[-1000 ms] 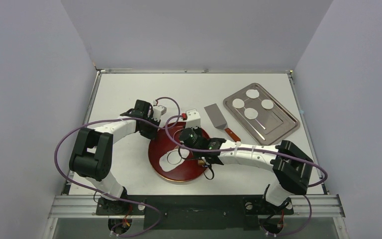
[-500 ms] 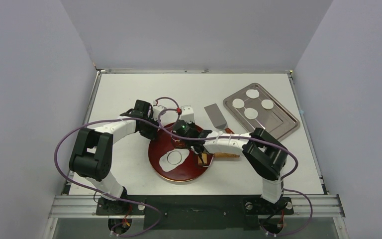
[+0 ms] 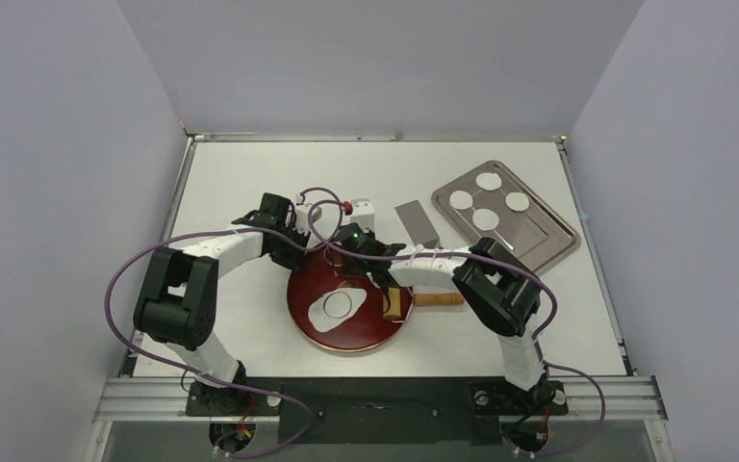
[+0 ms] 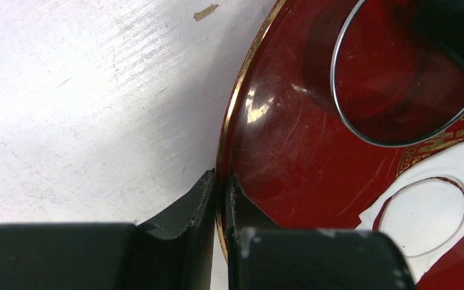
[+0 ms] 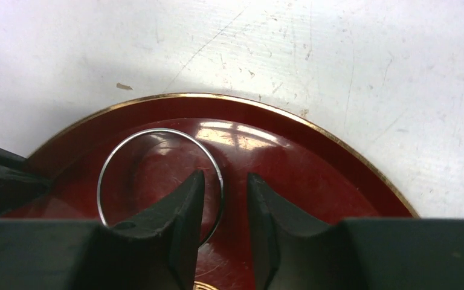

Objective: Roll out the dumpling wrappers from the dough
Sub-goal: Place the dumpling mold on the work surface, then pick up the spatula from the center of the board.

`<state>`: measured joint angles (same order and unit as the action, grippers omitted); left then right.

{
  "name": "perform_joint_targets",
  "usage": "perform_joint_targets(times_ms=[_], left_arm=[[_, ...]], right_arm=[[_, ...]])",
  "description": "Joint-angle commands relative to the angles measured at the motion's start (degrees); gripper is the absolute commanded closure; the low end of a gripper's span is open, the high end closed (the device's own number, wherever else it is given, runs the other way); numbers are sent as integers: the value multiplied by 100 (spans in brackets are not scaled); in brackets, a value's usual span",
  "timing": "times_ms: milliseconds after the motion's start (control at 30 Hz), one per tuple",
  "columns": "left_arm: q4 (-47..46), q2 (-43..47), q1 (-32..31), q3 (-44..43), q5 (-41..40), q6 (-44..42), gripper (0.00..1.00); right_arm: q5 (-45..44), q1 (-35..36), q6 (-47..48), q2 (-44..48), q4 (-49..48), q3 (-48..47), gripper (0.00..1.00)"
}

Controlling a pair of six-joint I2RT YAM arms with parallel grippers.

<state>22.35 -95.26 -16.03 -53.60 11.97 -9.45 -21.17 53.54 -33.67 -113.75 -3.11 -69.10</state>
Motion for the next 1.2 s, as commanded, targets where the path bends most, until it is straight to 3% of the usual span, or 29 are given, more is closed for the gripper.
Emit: perform_joint_targets(times_ms=[0, 100, 267, 367, 600, 933, 1167], left_arm=[[-200, 235, -25, -8, 73, -215, 100], [-187, 261, -30, -26, 80, -215, 100], [-135, 386, -15, -16, 82, -239, 100], [-178, 573, 18, 58, 71, -276, 100], [-172, 683, 39, 22, 160, -336, 85], [-76, 578, 54, -91, 341, -330, 82], [-8, 656, 72, -145, 417, -368, 68]], right_arm=[[324, -28, 29, 198, -288, -111, 59], [305, -33, 59, 567, -286, 13, 44], [170, 55, 158, 1263, -65, 172, 30], [-23, 143, 156, 1985, -74, 537, 17], [-812, 177, -78, 3517, 666, 1386, 12], [-2279, -105, -1670, 6067, 2006, 3119, 8], [-920, -1617, -1888, 6775, 2051, 3991, 6]])
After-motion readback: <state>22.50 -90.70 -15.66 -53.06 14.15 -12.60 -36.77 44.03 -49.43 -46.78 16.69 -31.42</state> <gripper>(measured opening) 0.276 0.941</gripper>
